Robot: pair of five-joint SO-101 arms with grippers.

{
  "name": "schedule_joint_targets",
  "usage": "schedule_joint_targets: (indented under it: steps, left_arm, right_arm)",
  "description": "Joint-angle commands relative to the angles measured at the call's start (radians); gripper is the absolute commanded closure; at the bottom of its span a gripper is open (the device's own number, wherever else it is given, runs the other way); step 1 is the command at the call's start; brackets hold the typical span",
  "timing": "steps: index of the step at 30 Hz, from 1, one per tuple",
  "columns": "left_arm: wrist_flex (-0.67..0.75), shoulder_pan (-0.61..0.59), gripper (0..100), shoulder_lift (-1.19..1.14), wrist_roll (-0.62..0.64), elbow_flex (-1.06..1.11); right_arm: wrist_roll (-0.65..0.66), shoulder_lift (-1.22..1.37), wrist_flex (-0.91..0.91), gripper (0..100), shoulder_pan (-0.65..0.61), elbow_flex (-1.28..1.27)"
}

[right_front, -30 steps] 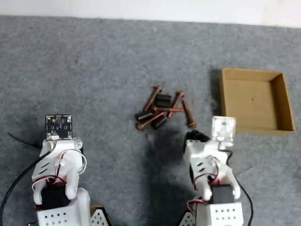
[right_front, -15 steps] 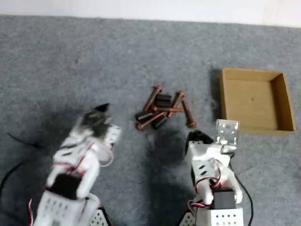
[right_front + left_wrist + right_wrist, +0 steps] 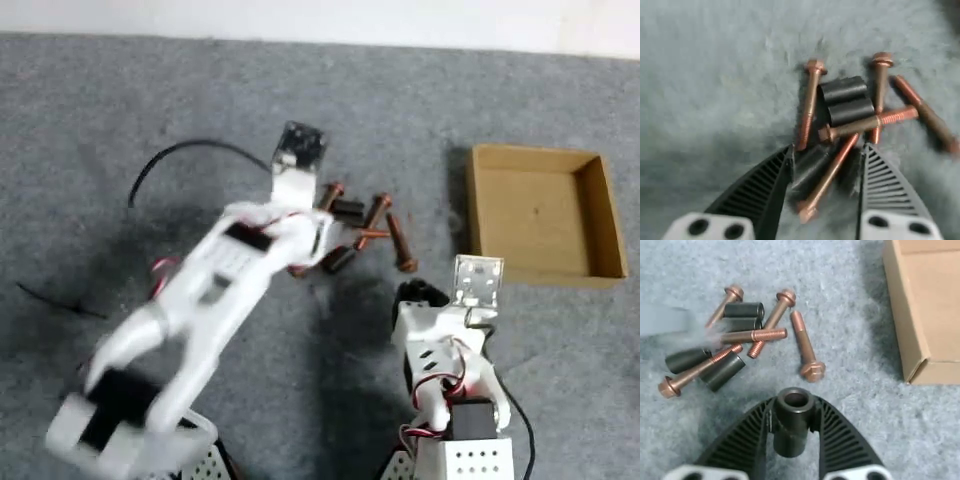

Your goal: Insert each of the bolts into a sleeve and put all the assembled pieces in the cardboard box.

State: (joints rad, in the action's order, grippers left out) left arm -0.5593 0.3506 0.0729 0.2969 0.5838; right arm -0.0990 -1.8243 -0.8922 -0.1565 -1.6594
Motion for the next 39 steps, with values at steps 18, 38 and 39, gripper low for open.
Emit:
schedule_joint_targets:
  steps: [18, 38, 39]
  left_arm:
    - [-0.032, 0.079, 79, -0.443, 0.769, -0.364]
    - [-0.397, 0.102, 79, -0.519, 0.773, -0.539]
    - [-0.397, 0.102, 79, -0.519, 0.781, -0.539]
  right_arm:
    - [0.009, -0.012, 0.028, 99.5, 0.012, 0.007]
    - [0.009, -0.012, 0.028, 99.5, 0.012, 0.007]
    - [0.009, -0.012, 0.028, 99.5, 0.012, 0.007]
